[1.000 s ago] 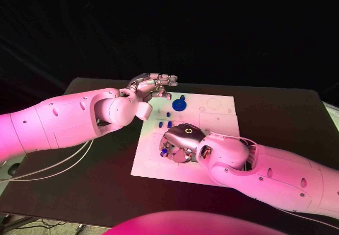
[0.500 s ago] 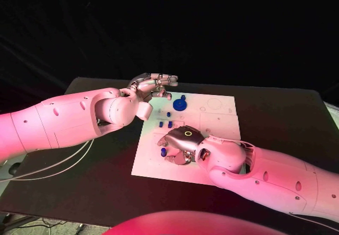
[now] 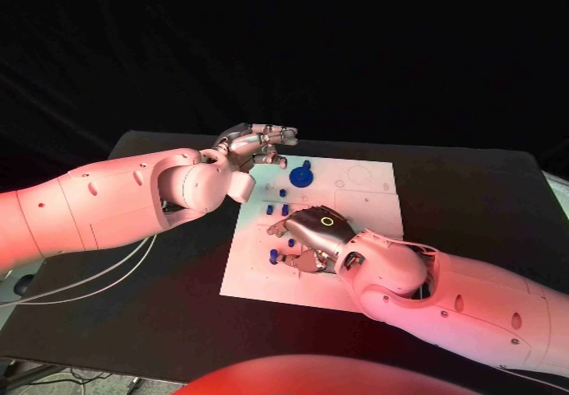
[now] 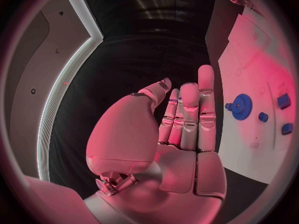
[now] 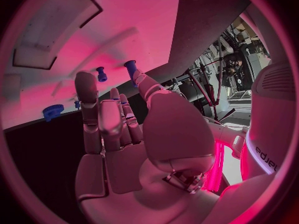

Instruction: Assemble the parts on the task board

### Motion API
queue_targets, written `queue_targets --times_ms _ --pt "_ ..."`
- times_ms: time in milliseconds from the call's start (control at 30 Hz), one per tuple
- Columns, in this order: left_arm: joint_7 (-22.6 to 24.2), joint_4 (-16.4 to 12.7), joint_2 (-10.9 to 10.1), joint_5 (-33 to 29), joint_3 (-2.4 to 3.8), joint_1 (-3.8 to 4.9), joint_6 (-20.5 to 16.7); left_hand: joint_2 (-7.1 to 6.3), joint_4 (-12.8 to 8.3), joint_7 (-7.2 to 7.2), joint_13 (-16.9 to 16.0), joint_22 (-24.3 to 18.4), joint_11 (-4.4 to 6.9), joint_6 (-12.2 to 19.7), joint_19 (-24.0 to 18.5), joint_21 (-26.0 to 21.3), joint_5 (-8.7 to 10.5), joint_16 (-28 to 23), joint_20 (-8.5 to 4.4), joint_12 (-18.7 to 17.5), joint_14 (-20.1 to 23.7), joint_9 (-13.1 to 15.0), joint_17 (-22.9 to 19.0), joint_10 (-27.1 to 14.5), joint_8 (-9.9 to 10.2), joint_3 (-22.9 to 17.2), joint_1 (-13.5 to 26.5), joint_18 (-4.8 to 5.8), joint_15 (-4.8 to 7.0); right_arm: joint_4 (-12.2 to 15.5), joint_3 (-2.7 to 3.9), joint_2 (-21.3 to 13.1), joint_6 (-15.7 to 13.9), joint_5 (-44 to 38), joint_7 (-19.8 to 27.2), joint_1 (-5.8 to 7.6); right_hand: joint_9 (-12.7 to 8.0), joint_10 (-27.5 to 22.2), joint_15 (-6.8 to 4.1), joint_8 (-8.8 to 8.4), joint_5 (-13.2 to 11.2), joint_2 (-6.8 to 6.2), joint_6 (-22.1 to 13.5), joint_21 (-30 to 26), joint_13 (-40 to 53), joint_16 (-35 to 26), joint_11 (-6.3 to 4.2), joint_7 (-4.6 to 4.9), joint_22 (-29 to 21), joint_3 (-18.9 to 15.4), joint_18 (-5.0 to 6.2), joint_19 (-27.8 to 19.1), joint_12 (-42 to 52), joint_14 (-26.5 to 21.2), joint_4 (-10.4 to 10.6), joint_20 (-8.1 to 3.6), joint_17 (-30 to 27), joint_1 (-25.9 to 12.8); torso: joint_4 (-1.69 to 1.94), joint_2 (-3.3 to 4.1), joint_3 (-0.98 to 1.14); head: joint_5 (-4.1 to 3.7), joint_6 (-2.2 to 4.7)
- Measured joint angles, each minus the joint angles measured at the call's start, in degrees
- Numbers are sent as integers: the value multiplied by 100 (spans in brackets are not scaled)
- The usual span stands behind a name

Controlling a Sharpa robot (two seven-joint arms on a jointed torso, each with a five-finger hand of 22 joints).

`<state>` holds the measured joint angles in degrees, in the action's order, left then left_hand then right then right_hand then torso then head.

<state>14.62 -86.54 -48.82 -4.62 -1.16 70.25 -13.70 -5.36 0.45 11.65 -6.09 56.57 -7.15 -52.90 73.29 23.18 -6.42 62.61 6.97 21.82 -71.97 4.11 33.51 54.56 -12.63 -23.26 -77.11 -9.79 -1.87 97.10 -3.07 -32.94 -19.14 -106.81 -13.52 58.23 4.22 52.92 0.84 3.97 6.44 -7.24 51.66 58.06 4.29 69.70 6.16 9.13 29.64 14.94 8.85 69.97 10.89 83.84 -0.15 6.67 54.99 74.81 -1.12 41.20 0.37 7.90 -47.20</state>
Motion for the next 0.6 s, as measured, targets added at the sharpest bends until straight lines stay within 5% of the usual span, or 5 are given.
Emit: queue_targets --times_ms 167,300,467,600 --pt "-4 2 -9 0 0 0 0 0 0 0 0 0 0 0 0 0 0 0 0 0 0 0 0 0 0 0 0 0 0 356 98 -454 -210 189 56 32 20 136 0 44 134 72 171 0 31 -8 -37 -3 19 -74 1 5 260 0 21 -5 1 94 -3 -6 3 -25 28" --pt "-8 3 -33 0 -2 -1 0 0 0 0 0 0 0 0 0 0 0 0 0 0 0 0 0 0 0 0 0 0 0 755 166 -1106 -257 611 85 263 51 691 -5 135 172 117 405 80 81 42 -46 71 187 -138 0 123 529 5 107 -34 93 49 -24 -19 0 -75 69" --pt "-14 5 -58 0 -5 -1 0 0 0 0 0 0 0 0 0 0 0 0 0 0 0 0 -13 0 1 0 0 0 0 1233 199 -1998 -245 1209 2 494 70 1546 -184 203 -18 173 633 454 287 420 -128 -59 748 -229 0 399 914 12 279 -149 650 -25 -77 -55 -4 -188 127" --pt "-16 7 -60 0 -6 -1 0 0 0 0 0 1 0 0 0 0 0 0 0 0 0 -1 -13 0 1 0 0 0 0 1473 165 -2525 -206 1612 -212 543 81 2288 -350 268 263 72 779 633 888 476 -433 -231 1011 -421 0 569 1596 12 470 -318 707 -205 -127 -83 -3 -274 168"
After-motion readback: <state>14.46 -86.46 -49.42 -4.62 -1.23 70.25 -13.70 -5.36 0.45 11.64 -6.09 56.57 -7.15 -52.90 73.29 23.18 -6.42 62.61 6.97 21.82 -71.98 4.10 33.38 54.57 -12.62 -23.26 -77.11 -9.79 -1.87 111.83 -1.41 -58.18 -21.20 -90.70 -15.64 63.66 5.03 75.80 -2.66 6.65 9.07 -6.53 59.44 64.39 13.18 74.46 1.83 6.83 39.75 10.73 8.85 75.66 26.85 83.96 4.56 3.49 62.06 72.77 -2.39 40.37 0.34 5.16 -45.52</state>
